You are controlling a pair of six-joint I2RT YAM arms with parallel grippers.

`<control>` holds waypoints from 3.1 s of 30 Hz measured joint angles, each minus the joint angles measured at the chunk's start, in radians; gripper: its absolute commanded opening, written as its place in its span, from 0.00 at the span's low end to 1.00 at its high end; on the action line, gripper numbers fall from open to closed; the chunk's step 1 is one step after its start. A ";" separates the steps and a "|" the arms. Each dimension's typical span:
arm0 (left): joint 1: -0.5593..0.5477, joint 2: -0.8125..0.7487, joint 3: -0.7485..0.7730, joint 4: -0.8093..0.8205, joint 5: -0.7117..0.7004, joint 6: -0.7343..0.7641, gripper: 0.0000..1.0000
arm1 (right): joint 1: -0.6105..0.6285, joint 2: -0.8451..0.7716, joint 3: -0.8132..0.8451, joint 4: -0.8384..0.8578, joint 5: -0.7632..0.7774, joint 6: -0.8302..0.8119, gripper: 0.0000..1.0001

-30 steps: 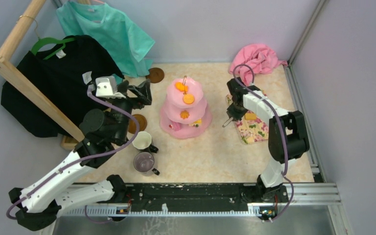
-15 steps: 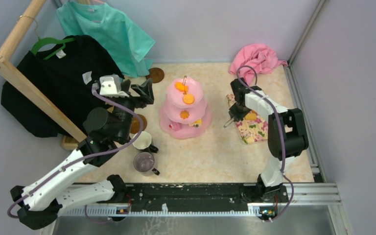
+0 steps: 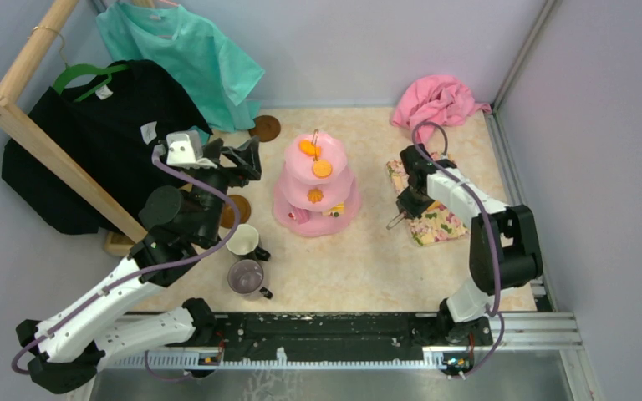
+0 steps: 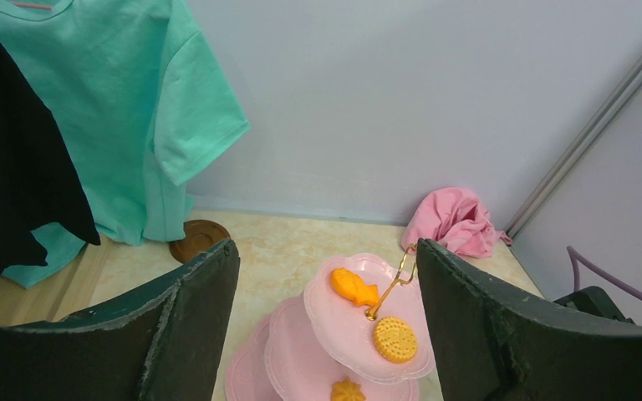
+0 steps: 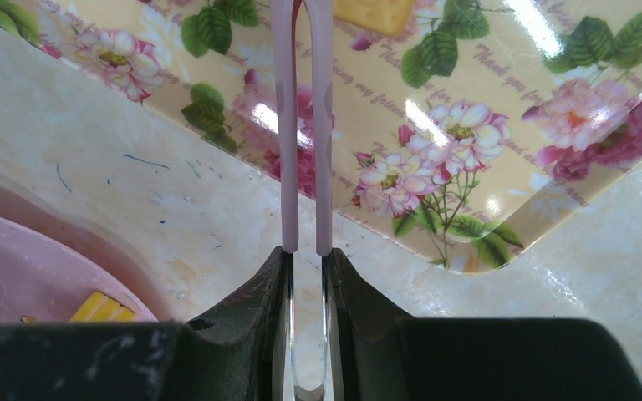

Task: Serve the afternoon tea
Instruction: Adjust the dessert on the tray, then pick up the desert from the tray.

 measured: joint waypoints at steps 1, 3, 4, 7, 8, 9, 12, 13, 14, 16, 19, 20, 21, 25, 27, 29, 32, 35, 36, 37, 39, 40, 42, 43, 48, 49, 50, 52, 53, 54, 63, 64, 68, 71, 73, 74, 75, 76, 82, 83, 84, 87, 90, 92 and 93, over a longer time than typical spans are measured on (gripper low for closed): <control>0.000 0.000 0.000 -0.002 0.002 -0.003 0.83 | 0.000 -0.011 -0.007 -0.002 0.000 0.002 0.08; 0.000 -0.001 0.000 -0.003 0.006 -0.010 0.82 | 0.000 -0.032 -0.023 -0.007 -0.001 0.003 0.08; 0.000 -0.001 0.000 -0.005 0.007 -0.014 0.83 | 0.000 -0.042 -0.031 -0.011 0.000 0.003 0.08; 0.000 -0.001 -0.002 -0.009 0.012 -0.025 0.82 | 0.000 -0.075 -0.052 -0.022 -0.002 0.006 0.07; 0.000 -0.001 -0.003 -0.010 0.015 -0.029 0.82 | 0.000 -0.084 -0.058 -0.025 -0.002 0.008 0.07; 0.000 -0.002 -0.004 -0.010 0.018 -0.032 0.82 | 0.000 -0.091 -0.063 -0.027 -0.002 0.008 0.06; 0.000 -0.001 -0.005 -0.010 0.023 -0.039 0.82 | 0.000 -0.098 -0.064 -0.036 -0.002 -0.001 0.06; 0.000 -0.001 -0.005 -0.010 0.024 -0.042 0.82 | 0.000 -0.098 -0.063 -0.035 -0.002 -0.007 0.06; 0.000 -0.001 -0.005 -0.010 0.026 -0.043 0.82 | 0.000 -0.098 -0.060 -0.037 -0.002 -0.010 0.06; 0.000 -0.001 -0.005 -0.011 0.029 -0.047 0.82 | 0.000 -0.092 -0.040 -0.047 -0.002 -0.018 0.06; 0.000 0.000 -0.005 -0.012 0.032 -0.050 0.82 | 0.000 -0.063 0.007 -0.042 -0.005 -0.028 0.07; 0.000 0.000 -0.005 -0.014 0.032 -0.050 0.82 | 0.000 -0.049 0.023 -0.037 -0.006 -0.030 0.07; 0.000 0.001 -0.005 -0.016 0.031 -0.050 0.82 | 0.000 -0.032 0.036 -0.031 -0.009 -0.034 0.07; 0.000 0.002 -0.005 -0.017 0.030 -0.049 0.82 | -0.002 0.037 0.065 -0.012 -0.021 -0.042 0.07; 0.000 0.003 -0.005 -0.017 0.029 -0.047 0.82 | -0.004 0.066 0.070 -0.004 -0.027 -0.043 0.07; 0.000 0.005 -0.005 -0.017 0.024 -0.045 0.82 | -0.009 0.091 0.069 -0.003 -0.039 -0.043 0.07; 0.000 0.008 -0.005 -0.017 0.017 -0.042 0.82 | -0.019 0.097 0.068 0.002 -0.047 -0.042 0.07; 0.000 0.011 -0.005 -0.016 0.013 -0.038 0.82 | -0.025 0.097 0.064 0.011 -0.048 -0.039 0.07; 0.000 0.013 -0.005 -0.016 0.012 -0.038 0.82 | -0.025 0.095 0.058 0.015 -0.050 -0.039 0.07; 0.000 0.014 -0.005 -0.016 0.011 -0.035 0.82 | -0.026 0.092 0.049 0.020 -0.052 -0.038 0.07; 0.000 0.016 -0.005 -0.016 0.010 -0.034 0.82 | -0.026 0.075 0.023 0.021 -0.055 -0.034 0.07; 0.000 0.016 -0.005 -0.016 0.010 -0.034 0.82 | -0.026 0.066 0.013 0.020 -0.055 -0.034 0.07; 0.000 0.016 -0.005 -0.016 0.010 -0.034 0.83 | -0.026 0.037 -0.013 0.018 -0.056 -0.032 0.07; 0.000 0.015 -0.005 -0.016 0.010 -0.034 0.83 | -0.026 0.027 -0.020 0.015 -0.058 -0.032 0.07; 0.000 0.015 -0.005 -0.017 0.010 -0.035 0.82 | -0.026 -0.018 -0.054 0.003 -0.059 -0.032 0.07; 0.000 0.015 -0.005 -0.016 0.011 -0.036 0.83 | -0.026 -0.023 -0.056 0.002 -0.059 -0.032 0.07; 0.000 0.015 -0.005 -0.017 0.011 -0.036 0.82 | -0.026 -0.026 -0.058 -0.001 -0.059 -0.033 0.07; 0.000 0.015 -0.005 -0.016 0.011 -0.040 0.82 | -0.026 -0.032 -0.058 -0.007 -0.059 -0.040 0.07; 0.000 0.014 -0.005 -0.017 0.011 -0.041 0.82 | -0.026 -0.032 -0.058 -0.009 -0.060 -0.047 0.07; 0.000 0.014 -0.005 -0.017 0.011 -0.042 0.82 | -0.026 -0.033 -0.055 -0.016 -0.061 -0.062 0.07; 0.000 0.003 -0.026 -0.013 0.011 -0.056 0.83 | -0.021 -0.042 0.100 -0.148 -0.032 -0.214 0.11; 0.000 0.000 -0.034 -0.009 0.011 -0.060 0.82 | -0.021 -0.051 0.108 -0.165 -0.027 -0.232 0.12; 0.000 -0.008 -0.063 0.005 0.011 -0.074 0.83 | -0.021 -0.091 0.115 -0.246 -0.010 -0.291 0.17; 0.000 -0.008 -0.068 0.010 0.014 -0.080 0.83 | -0.021 -0.097 0.114 -0.301 -0.008 -0.321 0.20; 0.000 -0.008 -0.068 0.019 0.015 -0.085 0.83 | -0.021 -0.097 0.111 -0.320 -0.010 -0.335 0.21; 0.000 -0.008 -0.068 0.023 0.016 -0.088 0.83 | -0.021 -0.098 0.107 -0.325 -0.010 -0.344 0.22; 0.000 -0.008 -0.069 0.029 0.016 -0.089 0.83 | -0.021 -0.098 0.104 -0.328 -0.012 -0.350 0.22; 0.000 -0.009 -0.070 0.034 0.018 -0.092 0.83 | -0.021 -0.098 0.100 -0.334 -0.015 -0.358 0.23; 0.001 -0.012 -0.086 0.045 0.018 -0.096 0.83 | -0.023 -0.098 0.070 -0.344 -0.052 -0.386 0.25; 0.001 -0.012 -0.089 0.047 0.018 -0.096 0.83 | -0.024 -0.098 0.060 -0.343 -0.062 -0.388 0.25; 0.002 -0.012 -0.091 0.049 0.017 -0.096 0.83 | -0.026 -0.098 0.053 -0.342 -0.070 -0.391 0.26; 0.008 -0.014 -0.099 0.056 0.016 -0.096 0.83 | -0.032 -0.098 0.027 -0.338 -0.092 -0.397 0.27; 0.013 -0.019 -0.107 0.058 0.014 -0.097 0.83 | -0.039 -0.098 0.011 -0.334 -0.103 -0.404 0.30; 0.016 -0.022 -0.113 0.060 0.014 -0.100 0.83 | -0.045 -0.098 -0.001 -0.330 -0.109 -0.408 0.31; 0.018 -0.023 -0.115 0.060 0.014 -0.100 0.83 | -0.049 -0.098 -0.006 -0.328 -0.114 -0.411 0.31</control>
